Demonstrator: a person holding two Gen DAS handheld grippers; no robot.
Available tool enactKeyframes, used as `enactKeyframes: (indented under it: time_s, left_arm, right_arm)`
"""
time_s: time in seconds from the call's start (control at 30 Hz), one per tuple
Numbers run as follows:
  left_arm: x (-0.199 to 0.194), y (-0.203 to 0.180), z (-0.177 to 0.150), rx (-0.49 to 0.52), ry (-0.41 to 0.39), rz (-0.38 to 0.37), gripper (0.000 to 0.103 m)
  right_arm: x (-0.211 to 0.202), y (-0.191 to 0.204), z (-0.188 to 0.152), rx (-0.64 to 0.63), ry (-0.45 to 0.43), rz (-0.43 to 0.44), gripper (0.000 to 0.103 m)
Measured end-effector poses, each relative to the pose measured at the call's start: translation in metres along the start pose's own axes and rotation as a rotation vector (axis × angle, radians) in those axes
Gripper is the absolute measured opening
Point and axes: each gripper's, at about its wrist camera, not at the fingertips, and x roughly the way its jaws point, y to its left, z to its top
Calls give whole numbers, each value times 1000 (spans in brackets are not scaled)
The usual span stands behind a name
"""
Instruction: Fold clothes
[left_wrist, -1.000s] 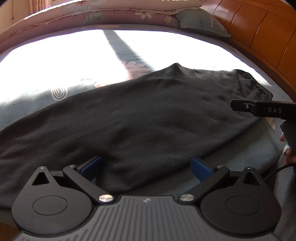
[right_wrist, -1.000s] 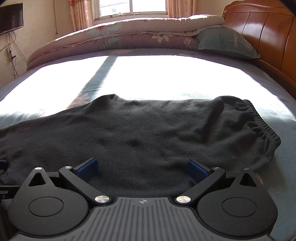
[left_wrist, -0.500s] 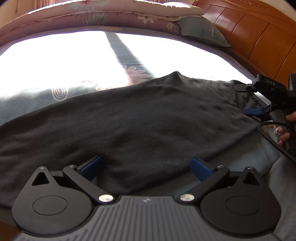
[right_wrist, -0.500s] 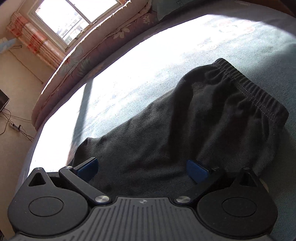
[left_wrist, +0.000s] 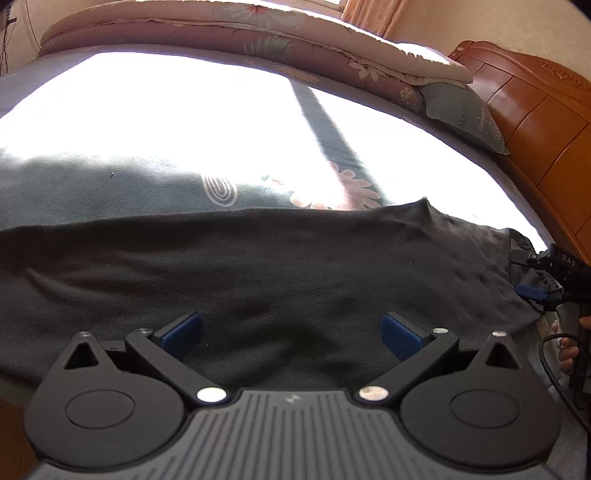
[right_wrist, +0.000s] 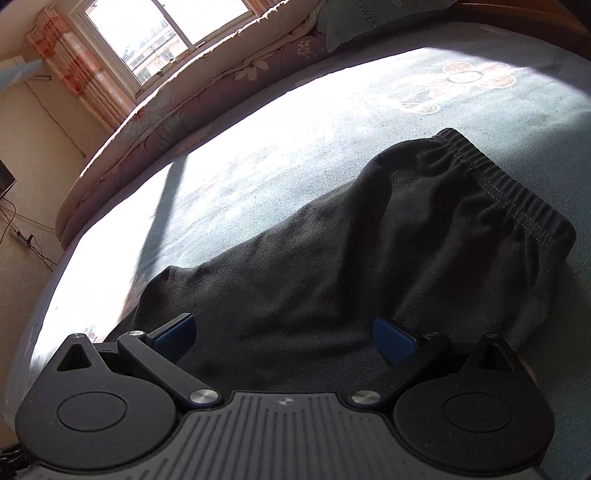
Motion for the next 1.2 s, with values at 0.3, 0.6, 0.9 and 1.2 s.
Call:
enactKeyframes:
  time_s: [0.3,0.6,0.9,1.2]
  left_arm:
    - [-27,77,17,-159,9,22,102]
    - [-33,136,13,-295,-16,-25,102]
    - [-39,137,17,-365,-23,-108,102]
    - [-40,121,10,-306,34,-121,102]
  right_arm:
    - [4,16,-7,-125,12,-69,103]
    - [4,15,-7,-125,7,-74,103]
    - [4,13,-8,-100,-1,-68,103]
    - [4,17,-9,-123,0,-79,103]
